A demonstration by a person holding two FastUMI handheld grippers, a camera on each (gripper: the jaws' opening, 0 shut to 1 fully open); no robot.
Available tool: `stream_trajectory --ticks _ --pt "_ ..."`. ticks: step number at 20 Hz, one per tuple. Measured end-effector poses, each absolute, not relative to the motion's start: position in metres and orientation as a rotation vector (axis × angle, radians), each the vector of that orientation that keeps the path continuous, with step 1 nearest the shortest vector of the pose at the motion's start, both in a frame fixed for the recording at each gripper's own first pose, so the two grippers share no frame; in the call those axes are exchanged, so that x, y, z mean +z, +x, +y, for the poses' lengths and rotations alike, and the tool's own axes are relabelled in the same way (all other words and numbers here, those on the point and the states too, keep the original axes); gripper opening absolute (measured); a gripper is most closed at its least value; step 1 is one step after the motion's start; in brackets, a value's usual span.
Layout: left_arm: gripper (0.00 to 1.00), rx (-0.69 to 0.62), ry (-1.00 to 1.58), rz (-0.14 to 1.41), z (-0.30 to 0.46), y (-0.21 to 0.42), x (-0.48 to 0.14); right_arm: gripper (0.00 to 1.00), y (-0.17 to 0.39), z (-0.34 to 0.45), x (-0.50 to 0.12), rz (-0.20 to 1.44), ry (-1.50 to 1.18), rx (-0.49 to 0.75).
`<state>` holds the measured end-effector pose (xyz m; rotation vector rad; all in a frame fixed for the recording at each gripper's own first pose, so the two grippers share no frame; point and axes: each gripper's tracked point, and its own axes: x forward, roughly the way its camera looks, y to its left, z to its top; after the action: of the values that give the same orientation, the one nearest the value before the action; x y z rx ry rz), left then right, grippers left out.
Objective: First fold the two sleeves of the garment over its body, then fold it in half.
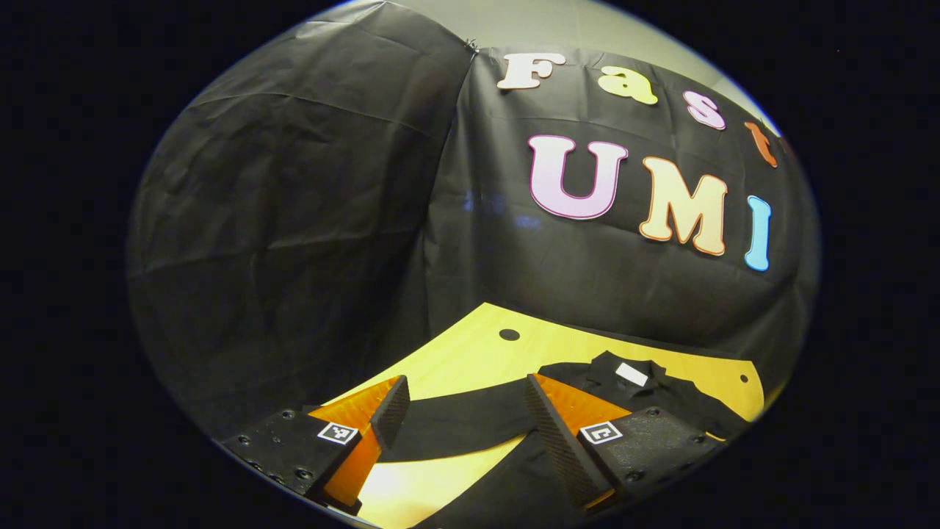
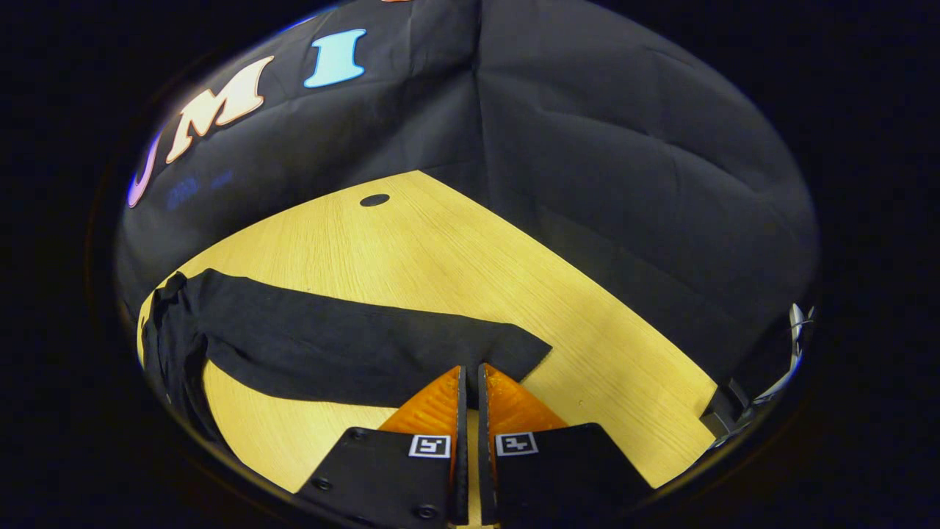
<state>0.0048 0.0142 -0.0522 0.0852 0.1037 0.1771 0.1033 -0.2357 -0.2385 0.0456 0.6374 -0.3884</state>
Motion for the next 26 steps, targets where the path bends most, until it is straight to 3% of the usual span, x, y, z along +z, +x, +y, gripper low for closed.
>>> stream_trajectory --ticks 1,4,13,26 --pt "0.93 0.176 0.086 0.107 0.013 0.005 -0.052 0.09 0.104 -0.236 -0.238 0.639 0.037 -0.389" --pt "0.94 0.164 0.093 0.104 0.012 0.005 -0.051 0.04 0.104 -0.236 -0.238 0.634 0.001 -0.409" --pt "0.93 0.154 0.083 0.106 0.02 0.003 -0.052 0.04 0.104 -0.233 -0.222 0.621 0.039 -0.428" --pt "0.94 0.082 0.088 0.117 0.027 -0.003 -0.06 0.04 0.116 -0.174 -0.151 0.525 -0.001 -0.369"
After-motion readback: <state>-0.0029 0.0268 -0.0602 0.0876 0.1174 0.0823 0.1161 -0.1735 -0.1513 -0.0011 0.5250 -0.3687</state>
